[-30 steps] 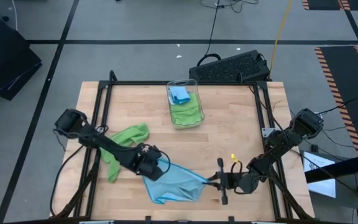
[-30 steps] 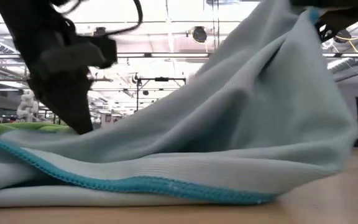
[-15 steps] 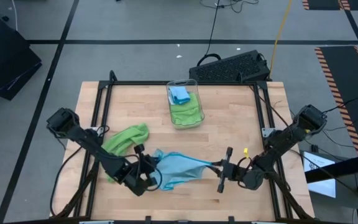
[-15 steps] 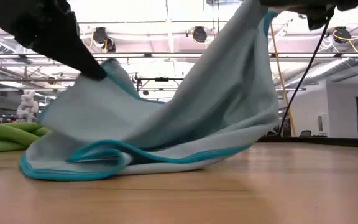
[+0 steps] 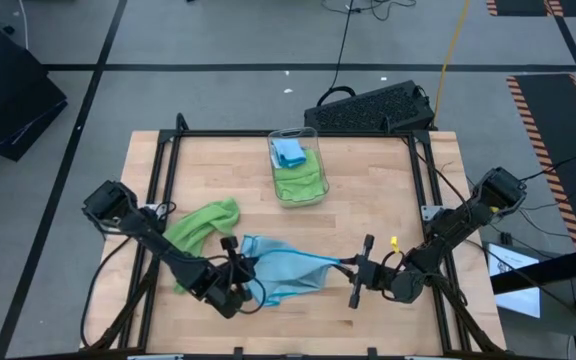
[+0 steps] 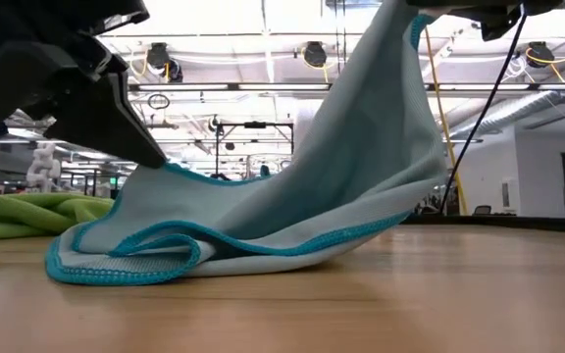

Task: Fold microfiber towels
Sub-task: Fold the blue towel

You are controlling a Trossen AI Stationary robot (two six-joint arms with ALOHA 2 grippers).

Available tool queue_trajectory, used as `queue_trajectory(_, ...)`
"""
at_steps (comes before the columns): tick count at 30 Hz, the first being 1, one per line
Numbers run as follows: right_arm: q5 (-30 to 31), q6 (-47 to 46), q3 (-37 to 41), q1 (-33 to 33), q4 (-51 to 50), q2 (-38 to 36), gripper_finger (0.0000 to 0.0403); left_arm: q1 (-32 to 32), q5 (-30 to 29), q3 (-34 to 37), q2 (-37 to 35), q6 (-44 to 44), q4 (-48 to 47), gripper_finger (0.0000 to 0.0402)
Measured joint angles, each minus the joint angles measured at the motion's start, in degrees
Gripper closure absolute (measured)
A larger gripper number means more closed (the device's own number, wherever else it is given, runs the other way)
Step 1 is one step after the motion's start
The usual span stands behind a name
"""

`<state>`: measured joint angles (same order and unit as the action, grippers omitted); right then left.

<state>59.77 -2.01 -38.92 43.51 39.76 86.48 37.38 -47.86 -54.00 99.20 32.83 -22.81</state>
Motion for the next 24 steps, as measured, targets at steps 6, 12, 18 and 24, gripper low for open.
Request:
queue_trajectory(6,0.0,2.87,0.0,-0.54,0.11,0.0,0.0397,-0.17,-0.24,0.0,-0.02,-0.77,-0.07,0.0396)
queue_trajectory(12,-0.04,2.68,0.0,-0.73,-1.39,0.0,0.0397,-0.19,-0.17,-0.02,-0.04,5.42,-2.58,0.0361)
queue_trajectory(18,-0.07,1.19,0.0,-0.59,-3.38,0.0,0.0397,-0.83,4.38,-0.02,-0.04,10.93,-5.12,0.0287)
queue_trajectory(24,-0.07,1.32,0.0,-0.59,-3.37,0.0,0.0397,-2.83,6.18,3.37,-0.07,12.33,-4.06,0.0227)
